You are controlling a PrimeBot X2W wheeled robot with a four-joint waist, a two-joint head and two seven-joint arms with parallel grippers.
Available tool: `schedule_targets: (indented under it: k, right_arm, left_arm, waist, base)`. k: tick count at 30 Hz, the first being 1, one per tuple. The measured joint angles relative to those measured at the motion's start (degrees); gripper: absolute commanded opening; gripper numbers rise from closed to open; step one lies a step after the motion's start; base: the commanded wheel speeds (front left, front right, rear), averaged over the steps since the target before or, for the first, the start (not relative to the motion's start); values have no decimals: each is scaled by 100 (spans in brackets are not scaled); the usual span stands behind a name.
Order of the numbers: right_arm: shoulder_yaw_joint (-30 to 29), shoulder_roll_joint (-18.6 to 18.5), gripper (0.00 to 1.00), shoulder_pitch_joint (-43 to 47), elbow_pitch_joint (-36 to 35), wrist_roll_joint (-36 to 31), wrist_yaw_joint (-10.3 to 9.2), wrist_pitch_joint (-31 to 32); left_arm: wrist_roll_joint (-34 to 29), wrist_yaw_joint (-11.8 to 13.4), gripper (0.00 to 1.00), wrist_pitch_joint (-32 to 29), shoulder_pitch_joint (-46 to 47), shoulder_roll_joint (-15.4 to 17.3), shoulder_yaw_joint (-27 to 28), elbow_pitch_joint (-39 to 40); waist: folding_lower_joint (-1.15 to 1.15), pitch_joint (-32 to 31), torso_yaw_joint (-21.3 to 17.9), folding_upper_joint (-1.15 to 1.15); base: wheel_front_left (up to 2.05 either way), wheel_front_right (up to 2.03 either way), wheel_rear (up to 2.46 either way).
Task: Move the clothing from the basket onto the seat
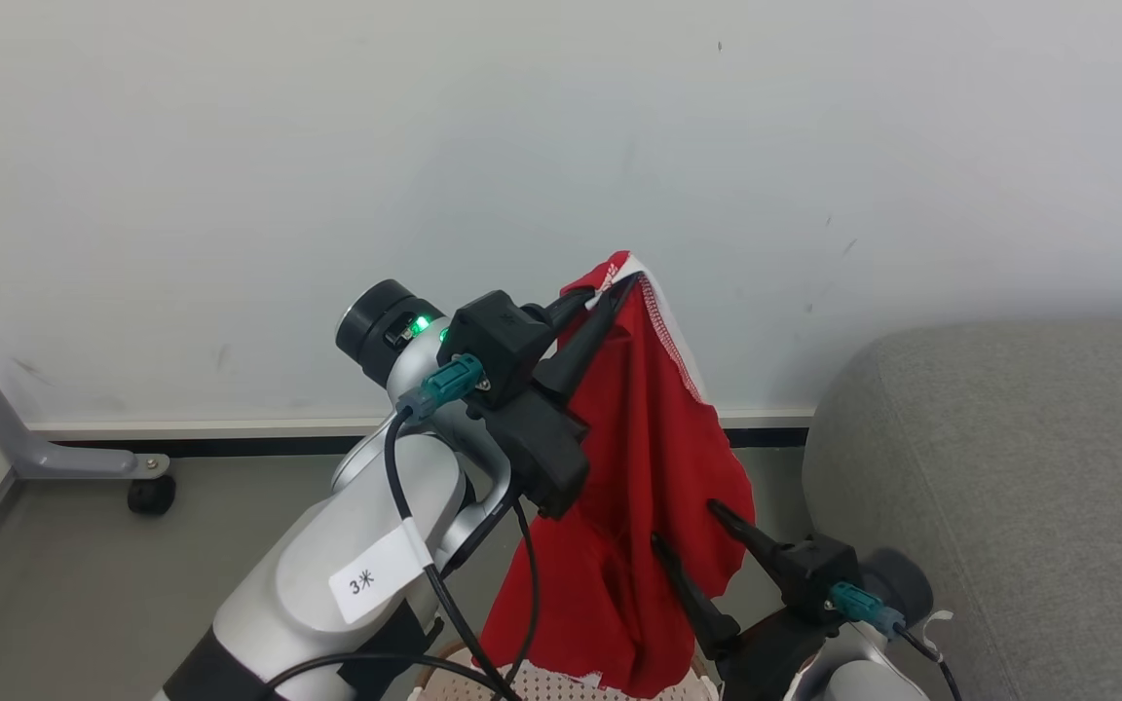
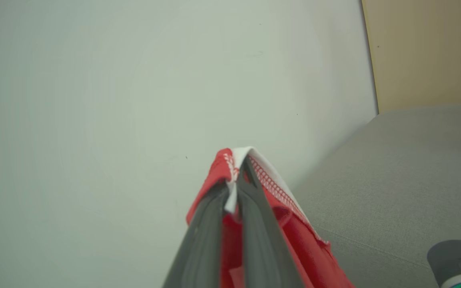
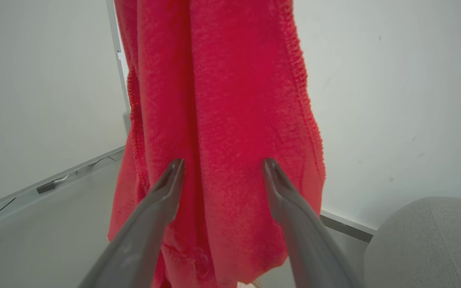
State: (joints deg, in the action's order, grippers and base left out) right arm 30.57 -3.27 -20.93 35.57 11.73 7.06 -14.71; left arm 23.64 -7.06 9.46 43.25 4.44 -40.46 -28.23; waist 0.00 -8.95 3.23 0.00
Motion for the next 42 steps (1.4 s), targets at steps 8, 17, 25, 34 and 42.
schedule_targets:
  k: [8,17,25,34,42]
  right_arm:
    - [468,-4,100,-510,441,243,1,0]
    - [906,-7,80,-1075,755,553,0,0]
    - [1090,-8,0,-1266,1007,839,-107,0]
    - [1033,-5,0,-1402,1161,1104,-151,0]
    - [645,-100,0,-1607,1310,1103,-170,1]
  left_arm:
    - [47,-1,0,-147,-4,-26,-82,252]
    - [102,-1,0,-249,-4,-62,-131,402]
    - [158,-1,0,-332,-4,-60,-118,450]
    - [424,80,35,-381,-381,258,174,433]
    - [549,215,100,-238,-803,468,431,309]
  waist:
    - [0,25,58,0]
    - [0,68,140,0]
    - [0,119,178,0]
    - [0,179,-9,0]
    - [0,214,-287,0]
  base:
    - [0,0,0]
    - [0,0,0]
    - [0,0,0]
    - [0,0,0]
    - [0,0,0]
